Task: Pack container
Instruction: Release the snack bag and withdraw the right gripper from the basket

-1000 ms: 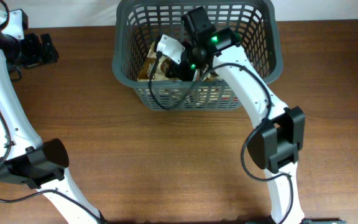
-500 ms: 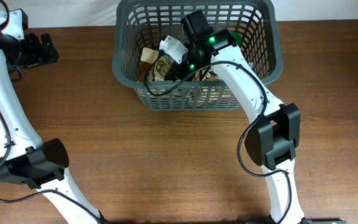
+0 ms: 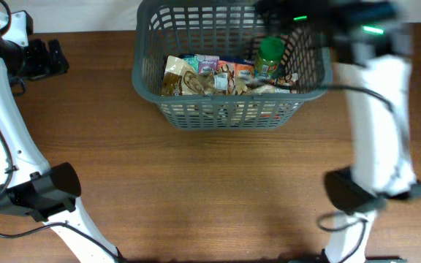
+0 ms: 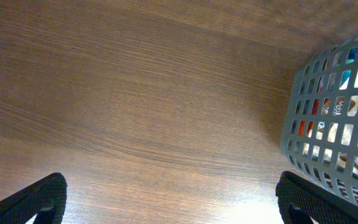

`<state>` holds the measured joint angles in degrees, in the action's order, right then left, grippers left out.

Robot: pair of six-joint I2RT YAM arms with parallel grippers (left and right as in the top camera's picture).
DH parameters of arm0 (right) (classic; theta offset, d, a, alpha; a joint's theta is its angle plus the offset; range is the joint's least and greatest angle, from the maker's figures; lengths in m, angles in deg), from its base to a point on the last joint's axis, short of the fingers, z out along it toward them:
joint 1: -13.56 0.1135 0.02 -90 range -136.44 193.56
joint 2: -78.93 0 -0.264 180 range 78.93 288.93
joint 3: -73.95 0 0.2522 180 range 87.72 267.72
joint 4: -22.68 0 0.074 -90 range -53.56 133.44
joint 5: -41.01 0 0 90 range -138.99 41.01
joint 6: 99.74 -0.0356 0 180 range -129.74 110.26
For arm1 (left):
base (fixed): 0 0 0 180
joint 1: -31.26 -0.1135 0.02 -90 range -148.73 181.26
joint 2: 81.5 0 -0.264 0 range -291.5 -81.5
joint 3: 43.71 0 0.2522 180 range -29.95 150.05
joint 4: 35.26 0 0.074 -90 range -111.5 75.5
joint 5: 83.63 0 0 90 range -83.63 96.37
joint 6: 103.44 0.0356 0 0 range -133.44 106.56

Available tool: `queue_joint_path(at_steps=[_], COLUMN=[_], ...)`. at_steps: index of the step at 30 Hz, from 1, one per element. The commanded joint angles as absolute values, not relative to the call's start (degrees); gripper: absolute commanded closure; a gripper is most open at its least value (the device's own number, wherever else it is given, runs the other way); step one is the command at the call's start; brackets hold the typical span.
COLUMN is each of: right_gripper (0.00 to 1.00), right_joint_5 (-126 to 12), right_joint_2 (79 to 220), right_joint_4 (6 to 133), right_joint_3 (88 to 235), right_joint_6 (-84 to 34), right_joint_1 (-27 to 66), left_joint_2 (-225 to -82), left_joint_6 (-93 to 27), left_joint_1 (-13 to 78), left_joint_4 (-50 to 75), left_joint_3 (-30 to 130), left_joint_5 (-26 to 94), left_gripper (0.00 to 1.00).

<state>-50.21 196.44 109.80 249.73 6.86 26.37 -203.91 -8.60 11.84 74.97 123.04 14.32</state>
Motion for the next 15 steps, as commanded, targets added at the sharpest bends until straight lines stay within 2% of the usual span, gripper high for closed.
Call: queue_joint_path(at_steps=[1,5,10,12,15], right_gripper=[0.01,0.00,0.01,0.00,0.05], right_joint_5=[-46.4,-48.2,-62.2,-64.6,-64.4], right_joint_2=[192.4,189.8,188.2,187.9,185.5], right_joint_4=[111.3,111.2,111.8,113.1,113.2], right_joint_3=[250.4,249.4,249.0,249.0,249.0], right_joint_6=[-0.4,-4.4,-4.5,-4.6,-4.7], right_joint_1=[17.0,6.4,-5.4,-6.8,-7.5], left_joint_2=[-204.4,-204.4,-204.4,-204.4,-204.4], left_joint_6=[-9.3,-9.3,-9.3,-9.3,-9.3], left_joint_1=[11.7,11.7,11.7,11.7,11.7], left_joint_4=[75.1,75.1,75.1,75.1,75.1], left_joint_3=[122.8,122.8,122.8,122.8,122.8], left_joint_5=[14.1,14.1,14.1,14.1,14.1], left_gripper=[0.01,0.01,0.01,0.01,0.01])
